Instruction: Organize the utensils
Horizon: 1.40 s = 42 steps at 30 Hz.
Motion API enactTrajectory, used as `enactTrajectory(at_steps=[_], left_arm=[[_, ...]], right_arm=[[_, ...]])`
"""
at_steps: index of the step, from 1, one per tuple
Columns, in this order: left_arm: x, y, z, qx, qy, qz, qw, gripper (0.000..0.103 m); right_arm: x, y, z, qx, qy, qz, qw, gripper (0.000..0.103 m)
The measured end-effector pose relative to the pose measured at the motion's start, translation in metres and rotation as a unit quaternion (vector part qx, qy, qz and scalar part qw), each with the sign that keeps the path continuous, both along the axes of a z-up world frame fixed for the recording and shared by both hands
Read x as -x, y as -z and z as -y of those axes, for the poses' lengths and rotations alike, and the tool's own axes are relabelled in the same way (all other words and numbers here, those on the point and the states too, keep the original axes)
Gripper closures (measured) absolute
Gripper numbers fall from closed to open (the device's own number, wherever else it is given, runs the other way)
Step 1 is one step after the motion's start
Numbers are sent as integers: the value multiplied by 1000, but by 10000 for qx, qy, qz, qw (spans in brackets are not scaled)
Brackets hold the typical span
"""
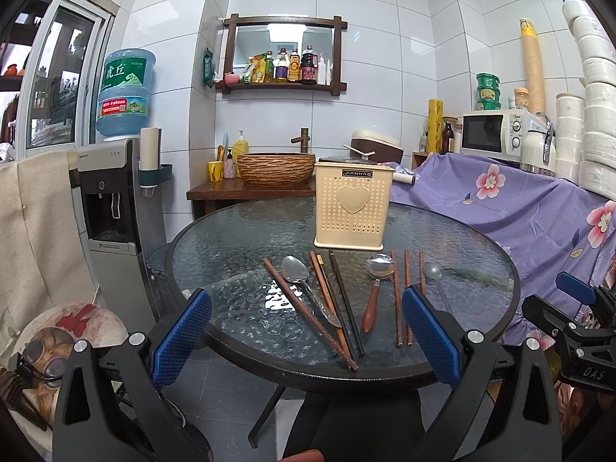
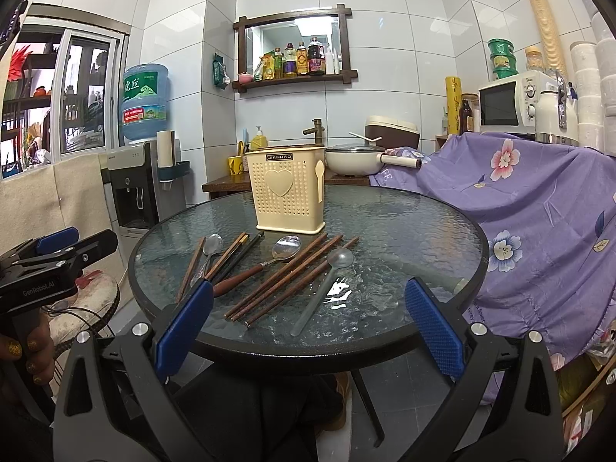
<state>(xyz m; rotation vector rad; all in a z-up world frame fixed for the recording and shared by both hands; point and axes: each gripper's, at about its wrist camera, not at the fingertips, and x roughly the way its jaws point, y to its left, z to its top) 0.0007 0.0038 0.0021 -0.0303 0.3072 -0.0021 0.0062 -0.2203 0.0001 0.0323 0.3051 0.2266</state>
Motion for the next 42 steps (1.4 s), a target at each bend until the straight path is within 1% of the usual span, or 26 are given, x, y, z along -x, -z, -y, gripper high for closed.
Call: enactTrajectory(at_steps=[28,31,36,40,42], left_arm=[[1,1,-2,-11,3,-15,10000,6],[-3,5,-3,21,-17,-149,9999,6],[-14,15,-9,218,85,-562,9981,6],[-29,23,-14,63,-59,-787,9969,6],[-40,25,-19,-6,-178,-906,9957,6]], right_arm=[[0,1,-1,9,-12,-15,10000,5],[-1,2,-4,31,-19,-59,10000,5],[-8,13,-13,169,-43,-267,9995,5],[-27,18,-13,389,34,-520,9979,5],[-41,21,-13,492,83,-732,9961,5]])
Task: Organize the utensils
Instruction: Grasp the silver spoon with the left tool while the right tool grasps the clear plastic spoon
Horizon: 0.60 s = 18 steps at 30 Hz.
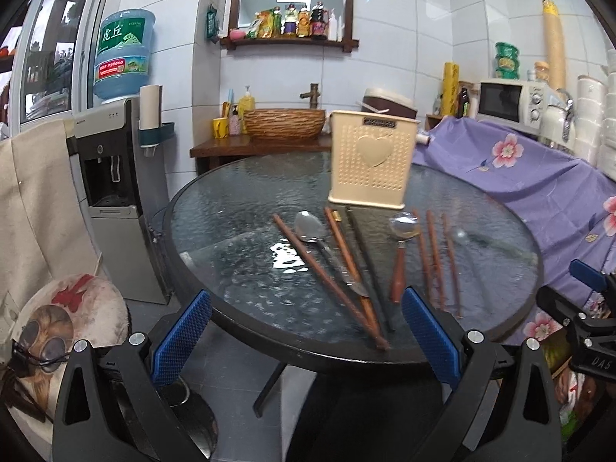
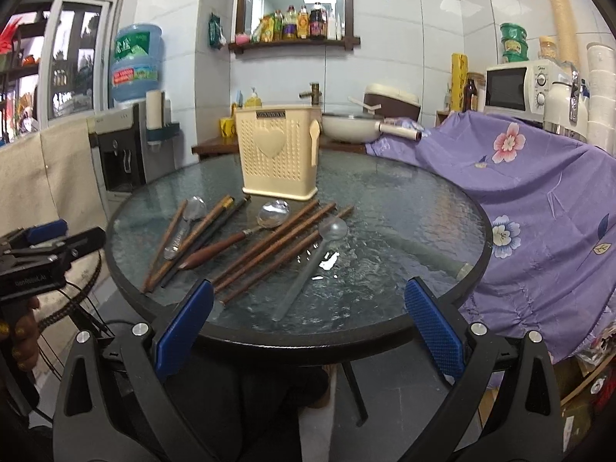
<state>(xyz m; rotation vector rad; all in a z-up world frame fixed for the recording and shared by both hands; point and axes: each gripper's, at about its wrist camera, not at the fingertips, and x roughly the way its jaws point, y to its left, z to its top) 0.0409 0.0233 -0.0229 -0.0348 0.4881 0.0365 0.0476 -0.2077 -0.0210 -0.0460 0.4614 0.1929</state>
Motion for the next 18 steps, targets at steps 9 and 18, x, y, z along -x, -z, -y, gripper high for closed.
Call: enactTrajectory(at_steps=[9,18], left_arm=[[-65,4,-21,-159,-165,-631,9977,19],[-117,2,-35,60,-126,-990,9950,35]], right_arm=[[-64,3,0,353,149,-653,9971,6],[-118,3,-3,264,171,-1223,9920,29]])
